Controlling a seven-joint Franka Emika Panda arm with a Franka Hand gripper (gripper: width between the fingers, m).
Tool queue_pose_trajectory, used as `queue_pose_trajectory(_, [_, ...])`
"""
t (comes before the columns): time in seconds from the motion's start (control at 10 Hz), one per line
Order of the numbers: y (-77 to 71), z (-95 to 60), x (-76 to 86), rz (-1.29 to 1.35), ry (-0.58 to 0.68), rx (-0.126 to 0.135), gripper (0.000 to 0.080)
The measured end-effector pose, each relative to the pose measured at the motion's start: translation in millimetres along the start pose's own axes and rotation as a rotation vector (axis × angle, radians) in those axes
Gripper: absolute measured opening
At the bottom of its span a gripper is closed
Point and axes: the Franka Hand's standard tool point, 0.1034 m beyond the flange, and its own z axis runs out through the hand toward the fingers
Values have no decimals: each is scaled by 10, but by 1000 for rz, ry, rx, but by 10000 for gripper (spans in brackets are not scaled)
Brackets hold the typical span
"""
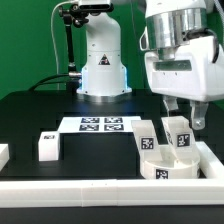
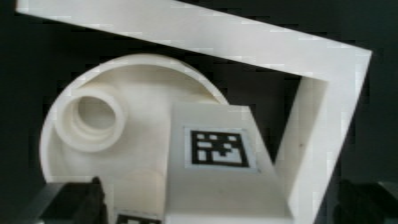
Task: Assemble stool
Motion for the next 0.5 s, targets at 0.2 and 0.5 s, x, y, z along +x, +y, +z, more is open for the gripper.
queue_pose_trajectory(0.2, [-8,-13,19,-64,3,4,649])
queue_pose_trajectory(0.5, [-5,-10,24,-269,4,3,649])
